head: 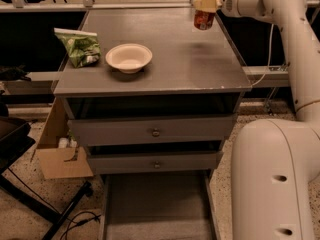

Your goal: Pick coke can from bottom drawer and place on counter

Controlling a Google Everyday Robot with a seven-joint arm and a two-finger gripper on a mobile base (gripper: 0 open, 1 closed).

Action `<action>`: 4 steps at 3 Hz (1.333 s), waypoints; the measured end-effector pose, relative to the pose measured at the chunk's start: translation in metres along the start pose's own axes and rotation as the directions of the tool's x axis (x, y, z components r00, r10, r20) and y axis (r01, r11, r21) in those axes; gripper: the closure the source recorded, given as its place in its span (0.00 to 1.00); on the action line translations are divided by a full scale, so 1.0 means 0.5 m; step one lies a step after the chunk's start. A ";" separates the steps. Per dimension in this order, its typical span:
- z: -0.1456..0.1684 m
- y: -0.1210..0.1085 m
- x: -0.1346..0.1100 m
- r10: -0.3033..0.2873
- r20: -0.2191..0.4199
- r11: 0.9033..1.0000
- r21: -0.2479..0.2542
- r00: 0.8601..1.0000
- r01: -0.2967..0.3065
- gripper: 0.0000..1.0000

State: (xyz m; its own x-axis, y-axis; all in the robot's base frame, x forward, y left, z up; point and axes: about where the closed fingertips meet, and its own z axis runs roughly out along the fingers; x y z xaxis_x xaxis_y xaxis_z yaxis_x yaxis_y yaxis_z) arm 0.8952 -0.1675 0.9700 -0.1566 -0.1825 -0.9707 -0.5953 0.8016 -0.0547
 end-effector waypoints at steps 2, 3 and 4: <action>-0.025 -0.043 0.150 0.158 -0.053 0.987 -0.026 0.986 -0.159 1.00; -0.024 -0.043 0.160 0.164 -0.060 0.986 -0.027 0.985 -0.165 0.84; -0.024 -0.043 0.160 0.164 -0.060 0.986 -0.027 0.985 -0.165 0.60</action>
Offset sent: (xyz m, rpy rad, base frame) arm -0.0271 -0.0582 -0.1147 0.1322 0.2286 -0.0262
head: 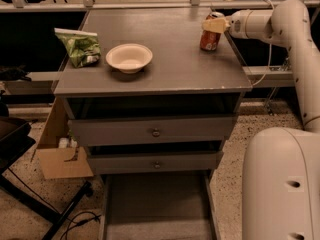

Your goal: Pick coke can from bottom drawer and place on counter

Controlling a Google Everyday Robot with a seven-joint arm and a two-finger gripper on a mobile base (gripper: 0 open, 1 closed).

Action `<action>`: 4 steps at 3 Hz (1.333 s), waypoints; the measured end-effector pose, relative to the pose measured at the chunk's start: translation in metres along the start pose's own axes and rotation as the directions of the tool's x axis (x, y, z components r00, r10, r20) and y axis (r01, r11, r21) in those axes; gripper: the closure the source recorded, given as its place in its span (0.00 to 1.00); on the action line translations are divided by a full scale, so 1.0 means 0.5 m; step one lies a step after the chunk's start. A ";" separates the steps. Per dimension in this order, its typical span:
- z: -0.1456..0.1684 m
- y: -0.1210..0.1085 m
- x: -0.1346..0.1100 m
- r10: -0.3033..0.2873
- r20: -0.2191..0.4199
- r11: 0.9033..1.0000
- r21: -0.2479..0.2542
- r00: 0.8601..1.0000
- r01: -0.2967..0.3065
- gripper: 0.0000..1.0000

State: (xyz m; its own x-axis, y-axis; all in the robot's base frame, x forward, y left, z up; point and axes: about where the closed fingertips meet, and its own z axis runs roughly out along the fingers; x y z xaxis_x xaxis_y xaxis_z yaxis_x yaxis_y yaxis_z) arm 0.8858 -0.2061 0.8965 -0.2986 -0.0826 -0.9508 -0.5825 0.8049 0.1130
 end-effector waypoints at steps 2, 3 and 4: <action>0.000 0.000 0.000 0.000 0.000 1.000 0.000 1.000 0.000 0.14; 0.000 0.000 0.000 0.000 0.000 1.000 0.000 1.000 0.000 0.00; 0.000 0.000 0.000 0.000 0.000 1.000 0.000 1.000 0.000 0.00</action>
Offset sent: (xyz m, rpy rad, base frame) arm 0.0000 0.0000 0.0000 0.0000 0.0000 0.0000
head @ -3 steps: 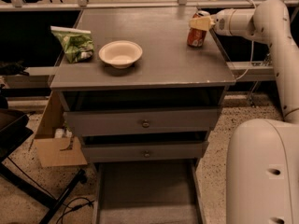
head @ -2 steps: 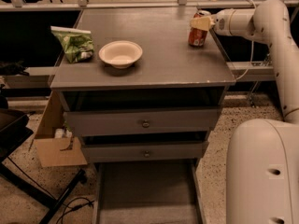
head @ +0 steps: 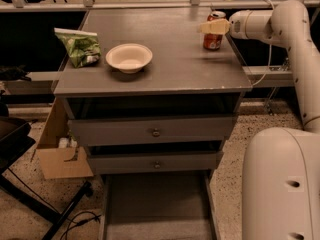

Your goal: Pick coke can from bottom drawer and place on counter

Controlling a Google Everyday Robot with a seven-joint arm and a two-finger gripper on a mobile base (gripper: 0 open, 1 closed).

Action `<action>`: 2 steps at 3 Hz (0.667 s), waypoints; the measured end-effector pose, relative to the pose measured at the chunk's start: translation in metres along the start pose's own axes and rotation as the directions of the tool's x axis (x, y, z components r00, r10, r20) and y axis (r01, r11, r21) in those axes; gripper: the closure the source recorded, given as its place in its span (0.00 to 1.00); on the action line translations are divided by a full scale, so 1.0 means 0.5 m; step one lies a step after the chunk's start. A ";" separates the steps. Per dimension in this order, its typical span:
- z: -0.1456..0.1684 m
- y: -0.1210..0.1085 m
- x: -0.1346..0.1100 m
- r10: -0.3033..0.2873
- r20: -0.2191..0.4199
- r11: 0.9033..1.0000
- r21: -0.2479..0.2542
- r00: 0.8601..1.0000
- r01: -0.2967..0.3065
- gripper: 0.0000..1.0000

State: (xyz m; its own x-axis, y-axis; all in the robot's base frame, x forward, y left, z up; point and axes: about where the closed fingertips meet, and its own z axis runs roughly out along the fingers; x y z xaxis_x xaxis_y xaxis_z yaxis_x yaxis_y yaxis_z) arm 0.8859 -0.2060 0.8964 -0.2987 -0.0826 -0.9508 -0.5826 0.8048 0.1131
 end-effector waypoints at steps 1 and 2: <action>-0.100 0.031 -0.087 -0.056 -0.024 0.998 -0.005 0.998 0.056 0.00; -0.199 0.059 -0.150 -0.107 -0.064 0.994 0.011 0.992 0.108 0.00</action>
Offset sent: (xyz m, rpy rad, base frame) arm -0.1169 -0.0573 0.1696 -0.2067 -0.0203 0.0174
